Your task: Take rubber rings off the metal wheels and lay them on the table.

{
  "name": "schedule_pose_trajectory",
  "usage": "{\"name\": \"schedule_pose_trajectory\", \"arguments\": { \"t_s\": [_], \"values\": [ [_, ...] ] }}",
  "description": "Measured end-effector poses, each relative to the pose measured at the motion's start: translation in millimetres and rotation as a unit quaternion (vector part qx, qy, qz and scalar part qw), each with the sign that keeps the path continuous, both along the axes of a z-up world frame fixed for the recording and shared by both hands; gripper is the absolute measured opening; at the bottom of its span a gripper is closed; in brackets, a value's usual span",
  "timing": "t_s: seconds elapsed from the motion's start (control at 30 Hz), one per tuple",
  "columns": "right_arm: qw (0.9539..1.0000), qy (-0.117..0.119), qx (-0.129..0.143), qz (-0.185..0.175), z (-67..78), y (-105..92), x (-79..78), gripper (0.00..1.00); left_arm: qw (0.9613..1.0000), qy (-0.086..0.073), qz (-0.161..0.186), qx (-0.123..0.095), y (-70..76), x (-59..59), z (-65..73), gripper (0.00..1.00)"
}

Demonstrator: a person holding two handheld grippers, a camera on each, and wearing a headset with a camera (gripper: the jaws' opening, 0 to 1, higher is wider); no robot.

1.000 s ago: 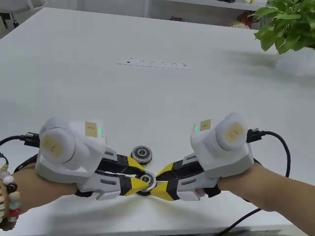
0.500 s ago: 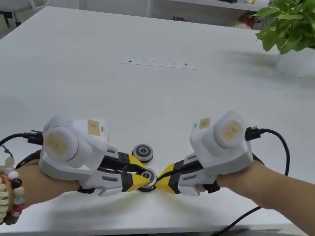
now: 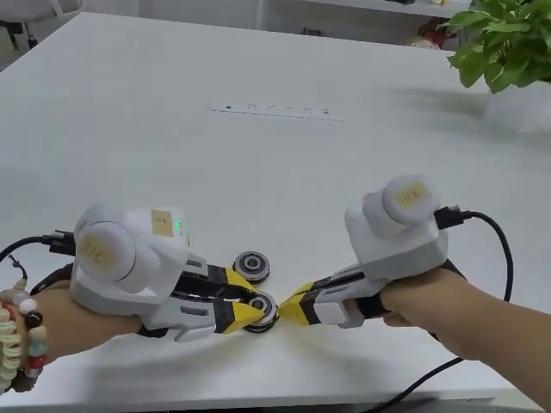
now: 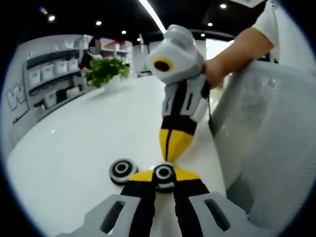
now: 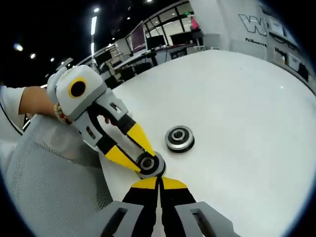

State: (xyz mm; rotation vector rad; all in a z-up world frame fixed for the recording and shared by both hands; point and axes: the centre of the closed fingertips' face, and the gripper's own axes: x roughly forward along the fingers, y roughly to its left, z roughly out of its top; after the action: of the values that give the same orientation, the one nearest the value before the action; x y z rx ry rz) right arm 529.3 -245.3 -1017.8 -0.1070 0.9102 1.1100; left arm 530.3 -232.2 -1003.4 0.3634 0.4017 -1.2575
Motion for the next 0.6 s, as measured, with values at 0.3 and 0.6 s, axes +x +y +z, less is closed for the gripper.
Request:
{"name": "schedule_pose_trajectory", "arguments": {
  "t_s": [0.3,0.6],
  "values": [
    [0.992,0.087,0.052,-0.075,5.5,-0.7,2.5,0.0,0.9999,0.001,-0.006,-0.015,0.5,0.3,-0.3,0.14],
    [0.9862,0.117,0.065,-0.097,6.3,-1.0,2.7,0.0,0.9999,0.0,-0.008,-0.014,-1.0,-1.4,0.1,0.14]
  ]
}}
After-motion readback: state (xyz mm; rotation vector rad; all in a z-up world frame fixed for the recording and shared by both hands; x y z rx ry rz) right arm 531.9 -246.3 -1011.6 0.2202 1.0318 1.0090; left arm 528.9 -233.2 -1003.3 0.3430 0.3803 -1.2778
